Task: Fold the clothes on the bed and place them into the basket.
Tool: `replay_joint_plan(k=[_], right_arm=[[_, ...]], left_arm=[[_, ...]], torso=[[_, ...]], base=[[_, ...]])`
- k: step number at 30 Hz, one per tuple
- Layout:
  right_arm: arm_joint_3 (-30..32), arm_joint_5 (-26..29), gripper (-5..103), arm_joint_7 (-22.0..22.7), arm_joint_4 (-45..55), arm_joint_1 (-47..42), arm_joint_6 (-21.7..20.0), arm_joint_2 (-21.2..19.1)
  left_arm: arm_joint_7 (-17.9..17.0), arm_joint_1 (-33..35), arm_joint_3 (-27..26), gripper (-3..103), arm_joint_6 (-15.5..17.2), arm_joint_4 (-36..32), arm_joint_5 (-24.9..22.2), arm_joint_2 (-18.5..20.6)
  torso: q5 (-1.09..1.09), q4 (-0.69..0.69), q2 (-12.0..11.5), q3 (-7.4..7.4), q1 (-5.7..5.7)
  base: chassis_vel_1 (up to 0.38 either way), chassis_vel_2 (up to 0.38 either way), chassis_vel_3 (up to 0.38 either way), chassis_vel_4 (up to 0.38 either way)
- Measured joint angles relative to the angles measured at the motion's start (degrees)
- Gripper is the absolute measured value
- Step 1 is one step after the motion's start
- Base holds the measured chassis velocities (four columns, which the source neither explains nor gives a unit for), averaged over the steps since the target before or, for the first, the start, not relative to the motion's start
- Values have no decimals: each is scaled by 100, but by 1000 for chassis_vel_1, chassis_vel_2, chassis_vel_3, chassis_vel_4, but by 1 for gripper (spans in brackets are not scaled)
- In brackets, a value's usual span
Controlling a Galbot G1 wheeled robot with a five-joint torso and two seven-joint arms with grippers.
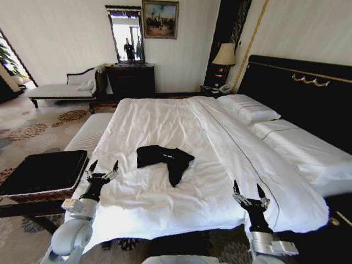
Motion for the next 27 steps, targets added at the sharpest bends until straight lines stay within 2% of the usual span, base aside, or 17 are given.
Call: replay_joint_plan(k=[3,6,9,13,17,22,24,25,27], right_arm=[[-29,67,100,0,-65,82,75,-125],[-84,90,100,0,-154,302,230,-305],[-116,84,100,20,-195,385,323,-318],[-184,51,100,140,-270,453,532,-313],[-185,41,100,267,-282,439,587,-277],[-254,156,100,352,-174,321,574,-169],[-269,74,100,362,-188,325,569,-109],[-294,-82,100,394,-262,363,563,-7],[-344,-152,100,415,-291,384,543,62]], left_arm=[[1,112,-3,100,-20,-204,-12,-170],[13,524,-48,100,-37,-613,-10,-549],[16,736,-94,100,-41,-710,73,-682],[-46,893,-133,100,-119,-620,408,-966],[-208,928,-28,100,-161,-489,473,-1072],[-339,747,-5,100,-137,-419,138,-739],[-357,628,-23,100,-120,-347,-21,-491],[-385,448,-65,100,-63,-180,-177,-223],[-407,345,-90,100,54,-50,-318,-92]], torso=[[0,1,0,0,0],[0,3,0,-1,-1],[1,4,0,-1,-1],[0,1,0,-1,-1],[-1,2,0,0,-1],[-2,0,0,0,1],[-2,0,0,0,1],[-1,-1,0,0,1],[-3,0,0,0,1]], base=[[0,0,0,0],[0,0,0,0],[0,0,0,0],[0,0,0,0],[0,0,0,0],[0,0,0,0],[0,0,0,0],[0,0,0,0],[0,0,0,0]])
